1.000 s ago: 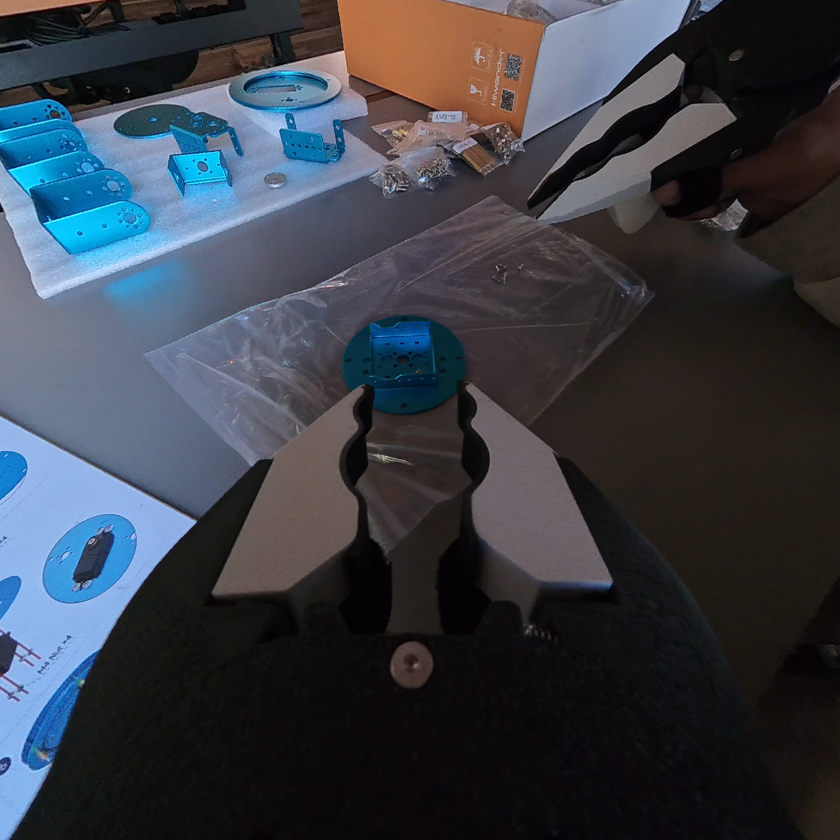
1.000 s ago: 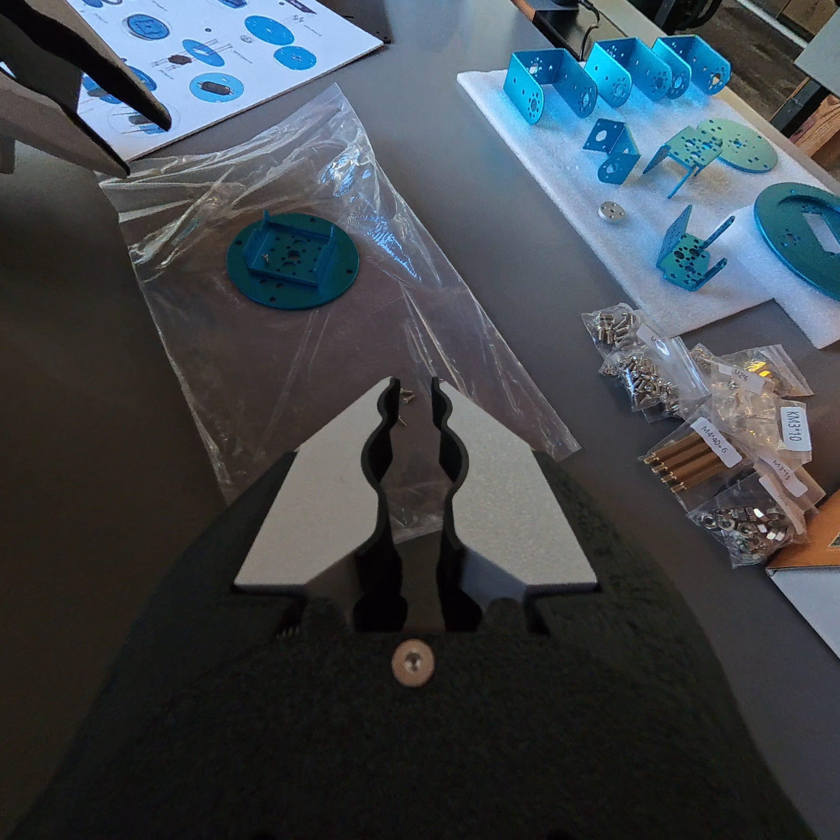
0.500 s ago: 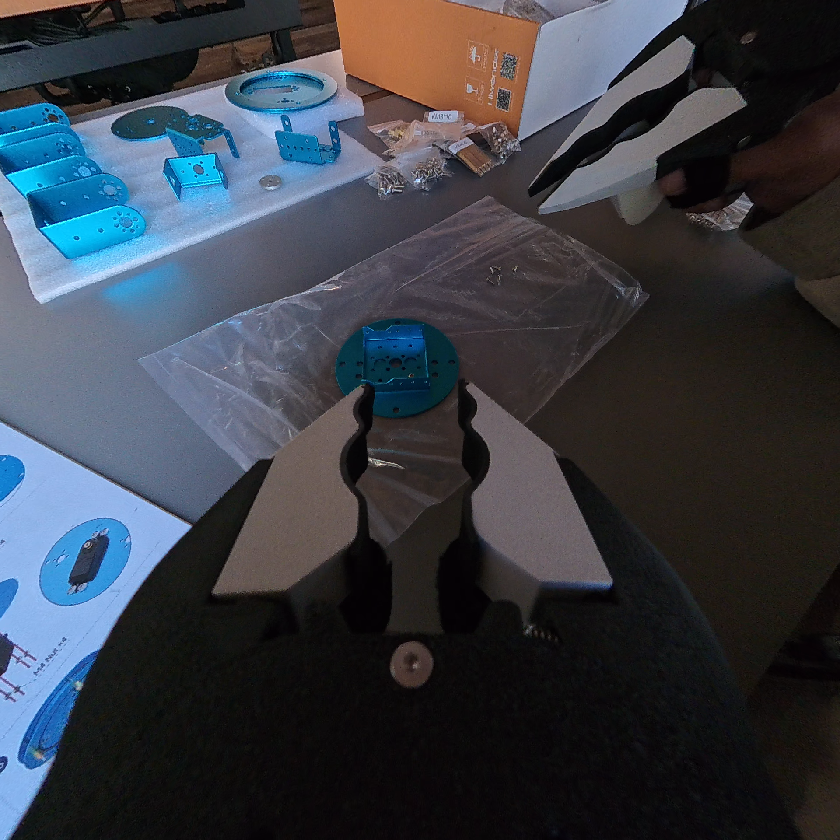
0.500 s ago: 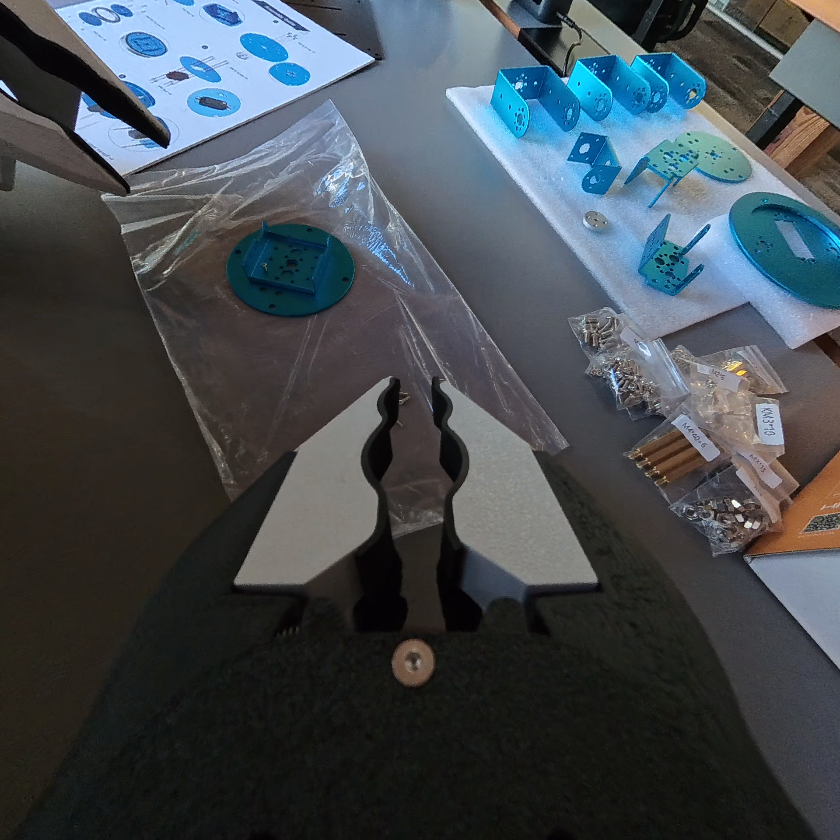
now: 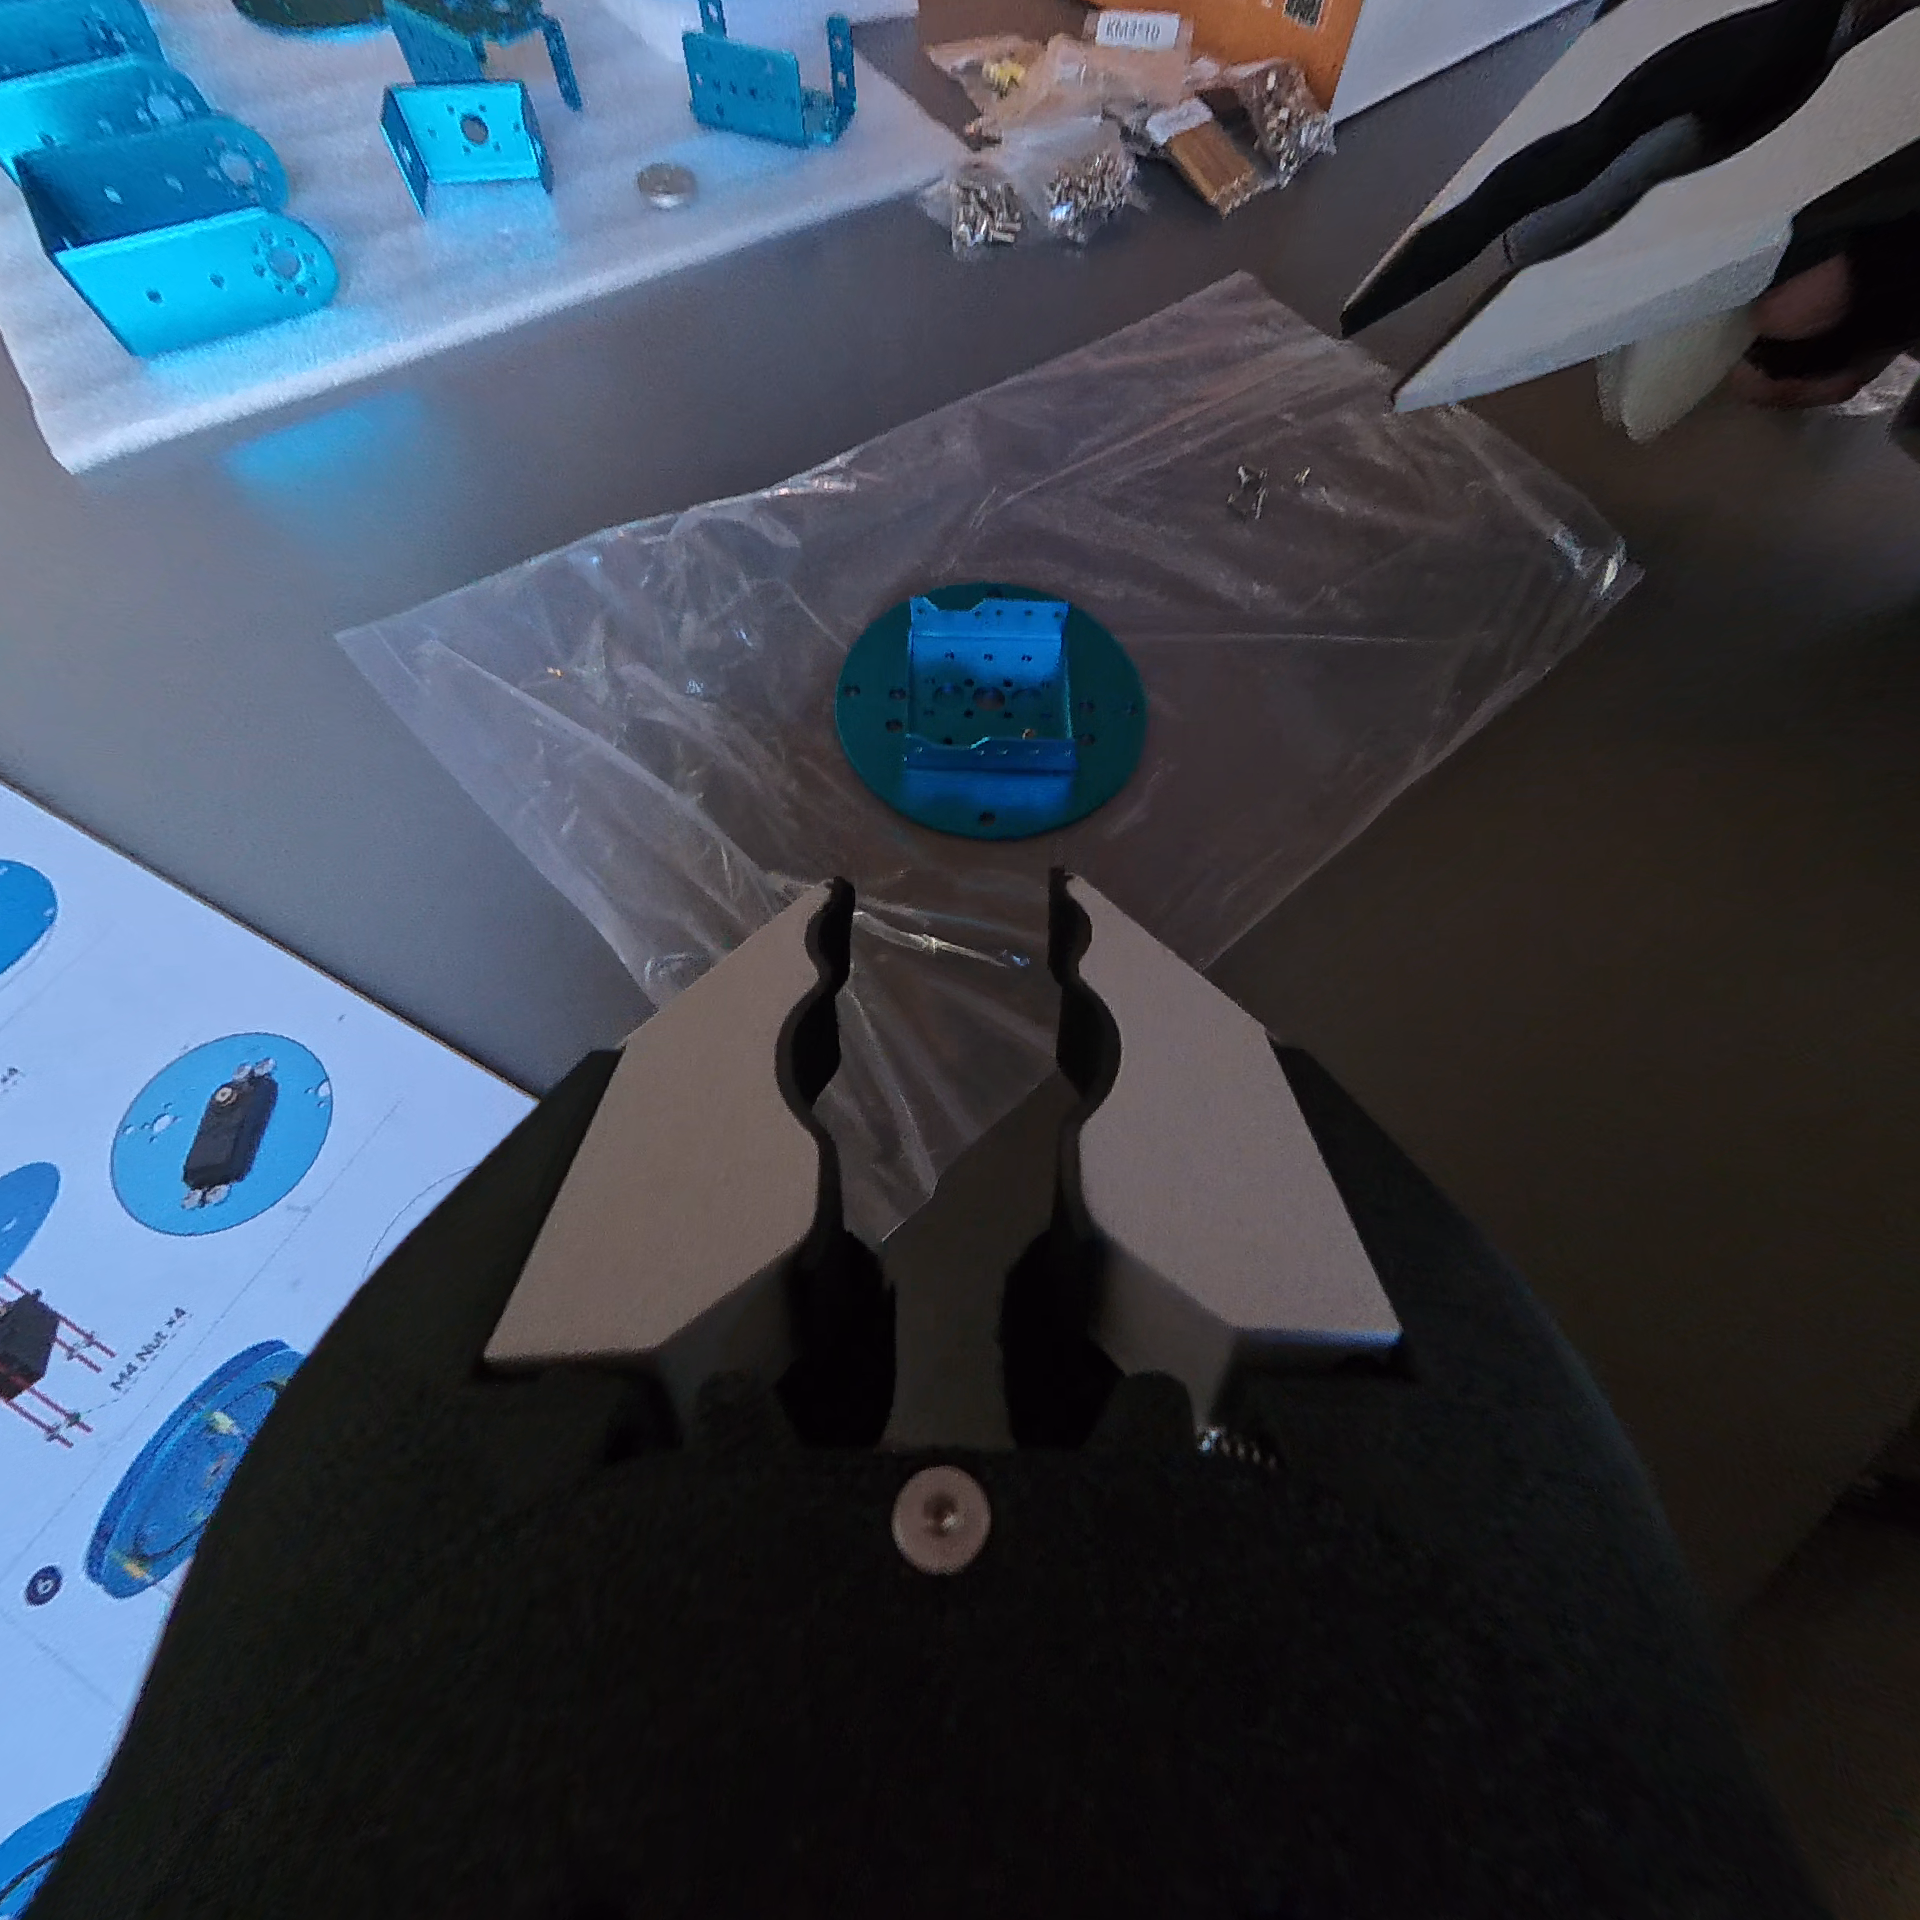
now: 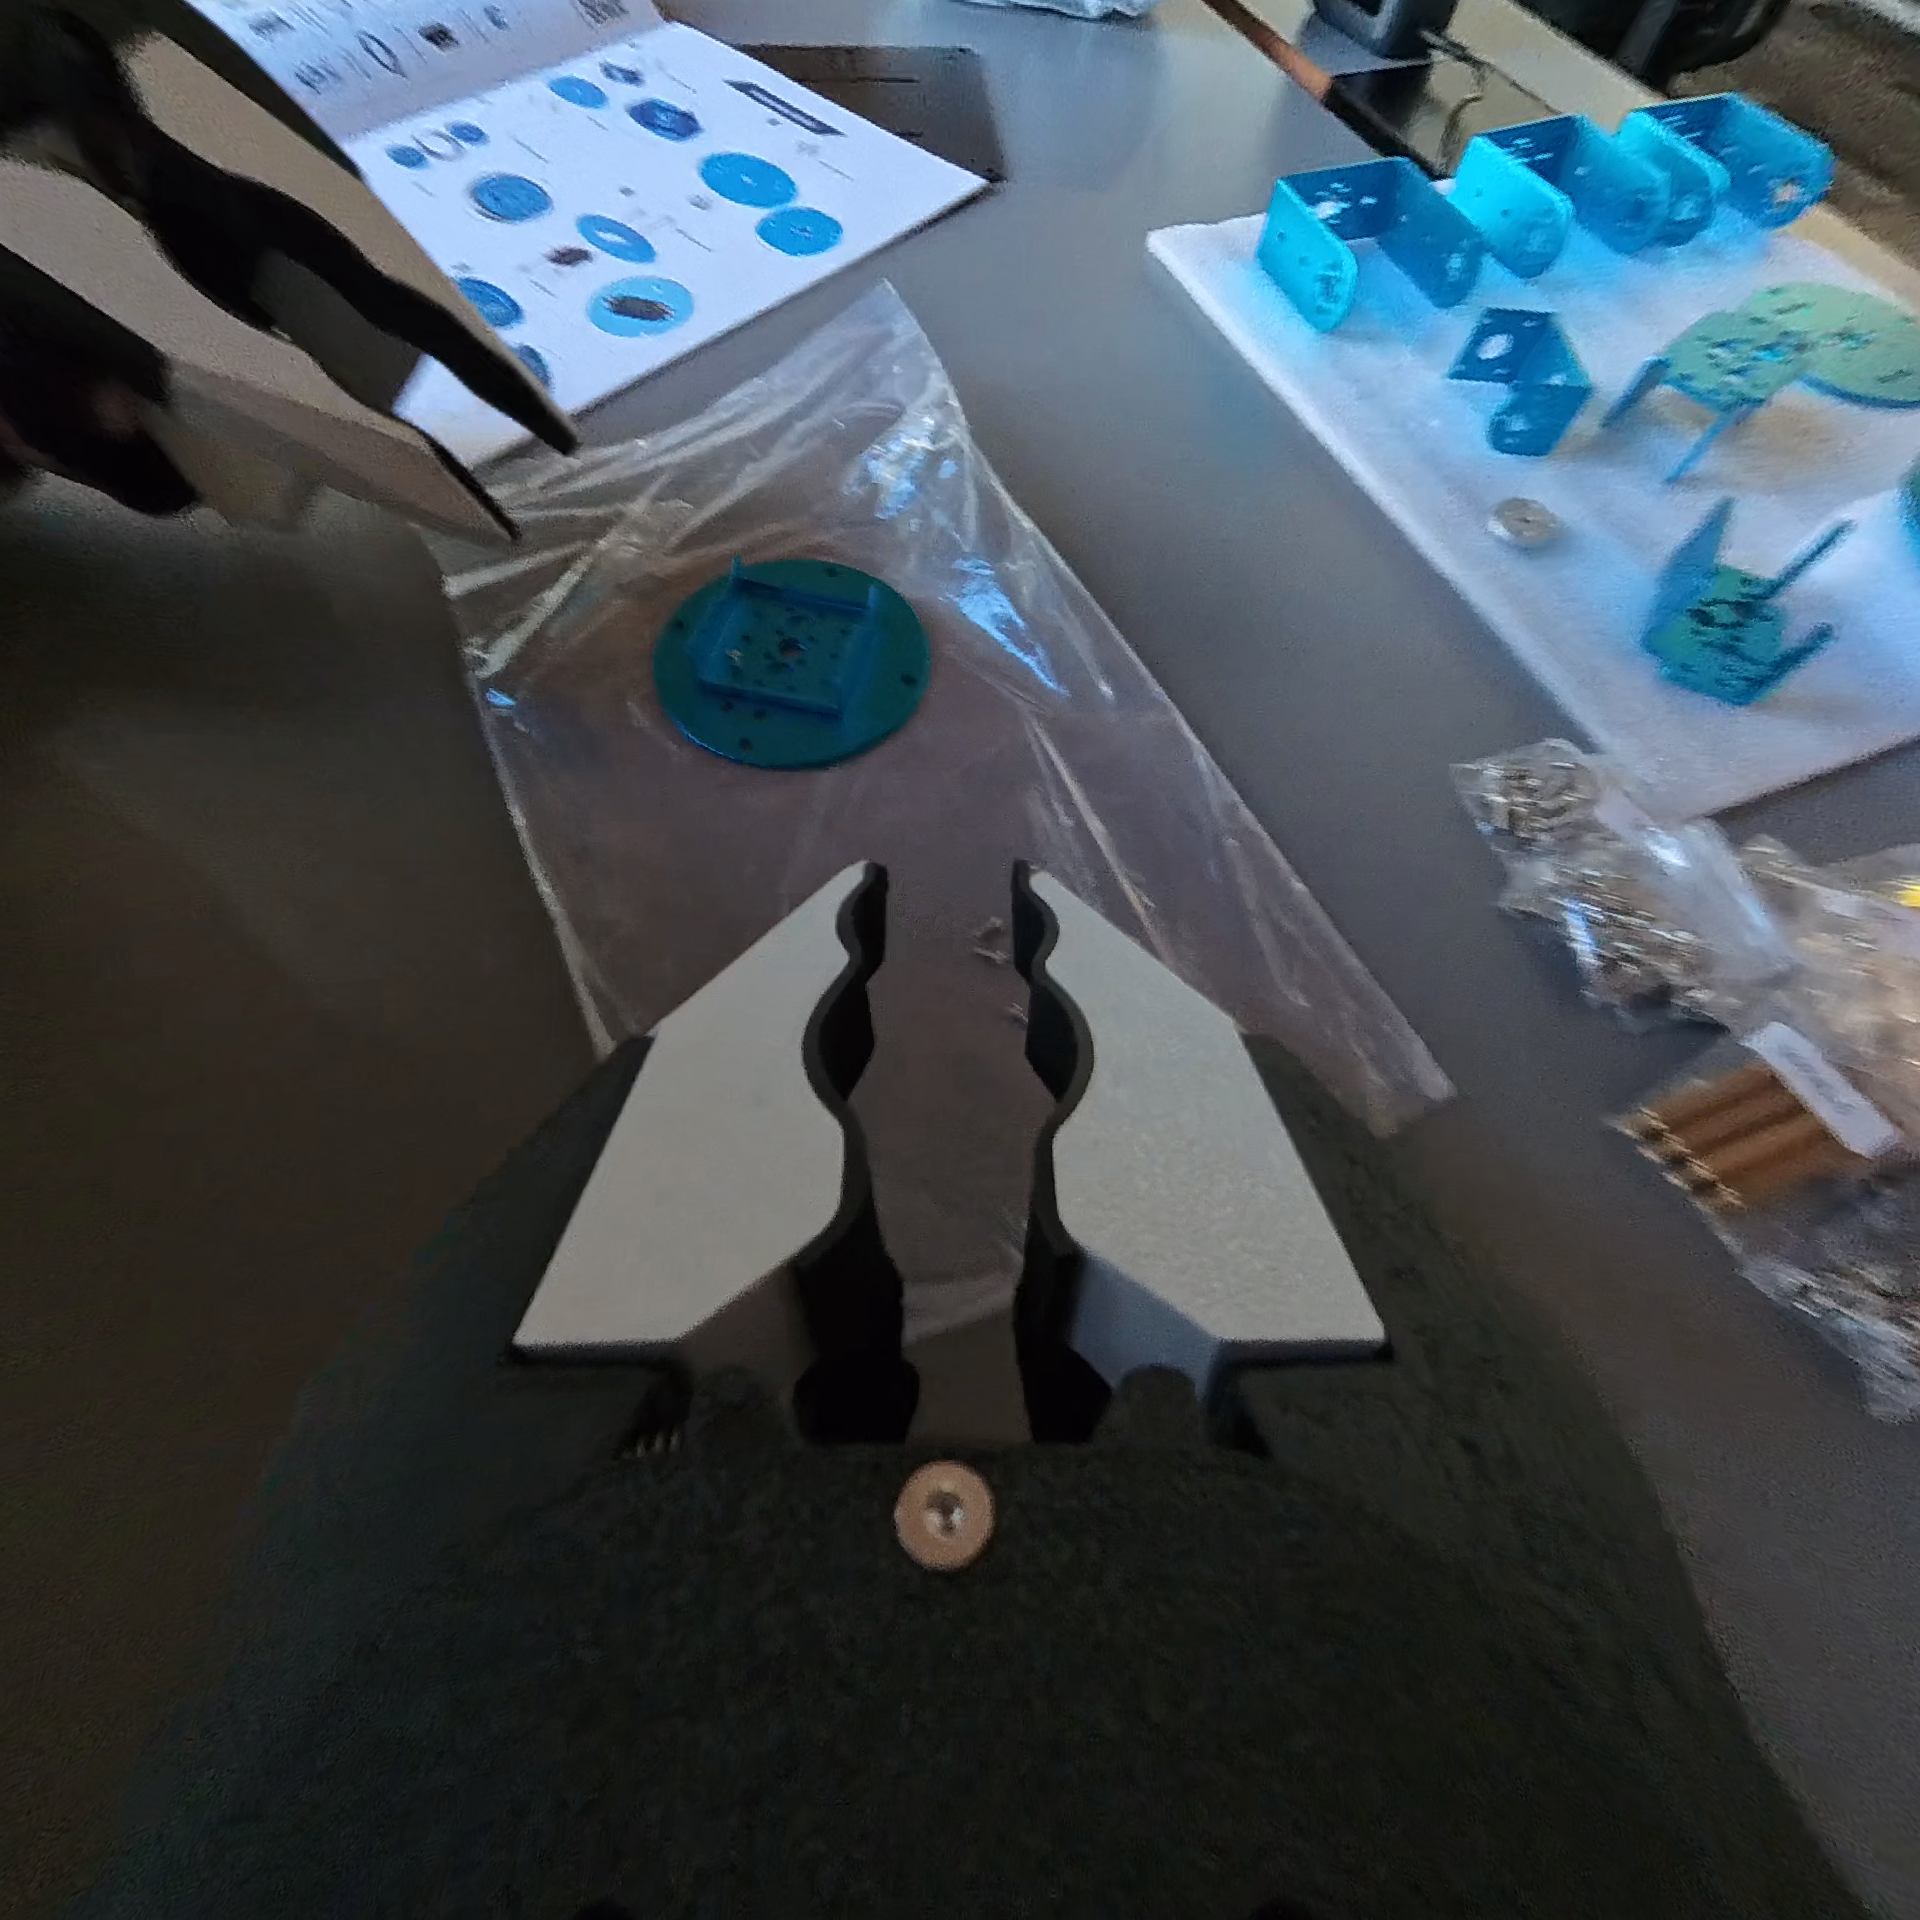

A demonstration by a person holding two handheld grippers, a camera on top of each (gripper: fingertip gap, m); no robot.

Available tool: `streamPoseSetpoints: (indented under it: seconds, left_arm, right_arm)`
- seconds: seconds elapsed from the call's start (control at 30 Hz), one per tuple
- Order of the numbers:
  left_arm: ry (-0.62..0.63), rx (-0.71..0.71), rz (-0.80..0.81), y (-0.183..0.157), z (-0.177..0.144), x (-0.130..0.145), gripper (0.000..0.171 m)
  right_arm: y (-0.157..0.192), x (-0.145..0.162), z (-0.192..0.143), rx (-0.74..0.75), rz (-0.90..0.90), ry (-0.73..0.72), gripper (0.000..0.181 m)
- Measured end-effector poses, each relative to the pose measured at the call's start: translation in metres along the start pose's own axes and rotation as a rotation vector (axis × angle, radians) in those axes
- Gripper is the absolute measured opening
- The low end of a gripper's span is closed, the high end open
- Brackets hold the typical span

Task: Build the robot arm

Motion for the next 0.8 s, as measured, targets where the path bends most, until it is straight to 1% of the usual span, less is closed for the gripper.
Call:
streamPoseSetpoints:
  seconds: [0.07,0.13,0.2,0.27,0.33,0.4,0.47,0.63,0.73,0.8]
  left_arm:
    - [0.019,0.012,-0.012,0.0,0.003,0.001,0.038]
    - [0.022,0.037,-0.018,-0.002,0.006,0.001,0.04]
    - [0.026,0.052,-0.015,-0.004,0.013,0.0,0.043]
    - [0.045,0.058,0.008,-0.005,0.021,-0.001,0.047]
    - [0.076,0.052,0.045,-0.004,0.03,-0.002,0.047]
    - [0.109,0.025,0.084,-0.001,0.037,-0.002,0.047]
    - [0.129,0.006,0.107,0.002,0.041,-0.001,0.047]
    - [0.113,0.028,0.112,0.001,0.045,-0.002,0.046]
    - [0.107,0.019,0.124,0.002,0.046,-0.002,0.046]
    - [0.111,0.035,0.126,0.0,0.046,-0.002,0.041]
  right_arm:
    - [0.008,-0.003,0.012,-0.071,0.017,0.014,0.032]
    - [0.015,-0.004,0.026,-0.135,0.007,0.093,0.044]
    - [0.022,-0.007,0.041,-0.187,-0.024,0.165,0.062]
    - [0.024,-0.017,0.054,-0.207,-0.074,0.186,0.07]
    - [0.023,-0.021,0.067,-0.242,-0.061,0.216,0.075]
    - [0.02,-0.022,0.079,-0.289,0.007,0.237,0.077]
    - [0.016,-0.02,0.087,-0.3,0.06,0.247,0.077]
    - [0.023,-0.019,0.091,-0.352,0.073,0.243,0.074]
    - [0.024,-0.019,0.093,-0.357,0.071,0.238,0.073]
    - [0.026,-0.02,0.095,-0.364,0.085,0.226,0.074]
Point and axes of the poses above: each gripper's, where its closed fingertips meet, z out along the fingers, x out of its underside, y = z × x across the jaws, the point moved 4 cm from there along -z, back along the fingers, and after that the axes turned 1 degree about -x, right-handed, at the moved point
